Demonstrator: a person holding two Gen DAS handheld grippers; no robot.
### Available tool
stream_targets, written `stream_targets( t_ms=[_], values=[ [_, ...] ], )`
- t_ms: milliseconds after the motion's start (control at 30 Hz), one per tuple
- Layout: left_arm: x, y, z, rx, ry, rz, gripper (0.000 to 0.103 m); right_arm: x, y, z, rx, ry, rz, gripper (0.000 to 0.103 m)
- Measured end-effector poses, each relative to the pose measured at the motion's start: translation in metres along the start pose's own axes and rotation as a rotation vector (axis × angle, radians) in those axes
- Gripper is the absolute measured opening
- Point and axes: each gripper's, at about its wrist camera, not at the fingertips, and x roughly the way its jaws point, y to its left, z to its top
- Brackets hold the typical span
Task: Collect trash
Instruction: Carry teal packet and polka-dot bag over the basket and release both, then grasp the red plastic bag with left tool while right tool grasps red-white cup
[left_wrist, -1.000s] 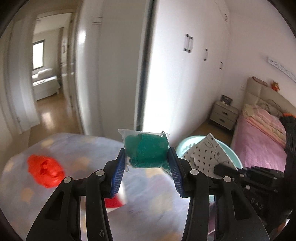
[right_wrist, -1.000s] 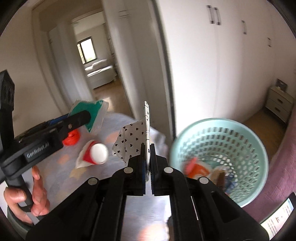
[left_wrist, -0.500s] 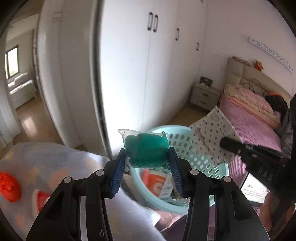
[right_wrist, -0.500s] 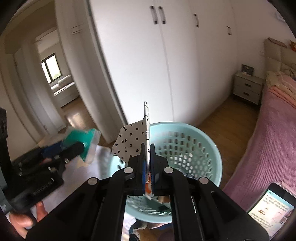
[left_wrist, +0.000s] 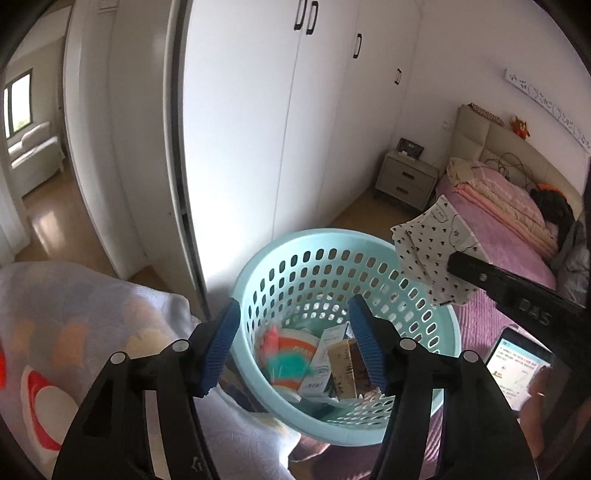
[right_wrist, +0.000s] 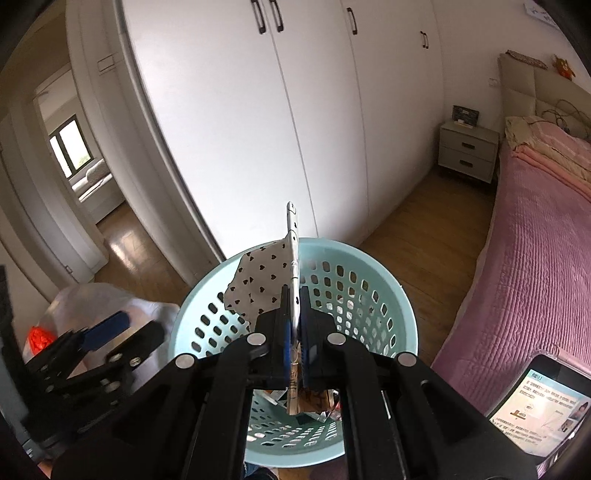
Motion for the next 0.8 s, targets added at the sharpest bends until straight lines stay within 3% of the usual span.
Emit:
stream_targets(
  t_ms=[200,300,333,600,800],
  values=[
    [-0.025,0.012,0.001,-0.033,-0.038,-0.006,0.062,0.019,0.000,-0.003,0.018,0.048,-0.011,0.008],
    [-0.045,0.021,0.001,-0.045,-0.068,0.013,0.064,0.024,0.000,-0.008,0.044,0.062,-0.012,0.031],
    [-0.051,0.024,0.002,-0.052,-0.080,0.021,0.068,0.023,0.001,-0.010,0.060,0.057,-0.015,0.045],
    [-0.105,0.059,0.000,-0.147,-0.163,0.072,0.070,-0.004,0.033,-0.015,0.011,0.016,0.057,0.047],
    [-0.146,0.094,-0.005,-0.207,-0.208,0.158,0.073,-0.030,0.077,-0.017,-0.075,-0.024,0.154,0.047]
  ],
)
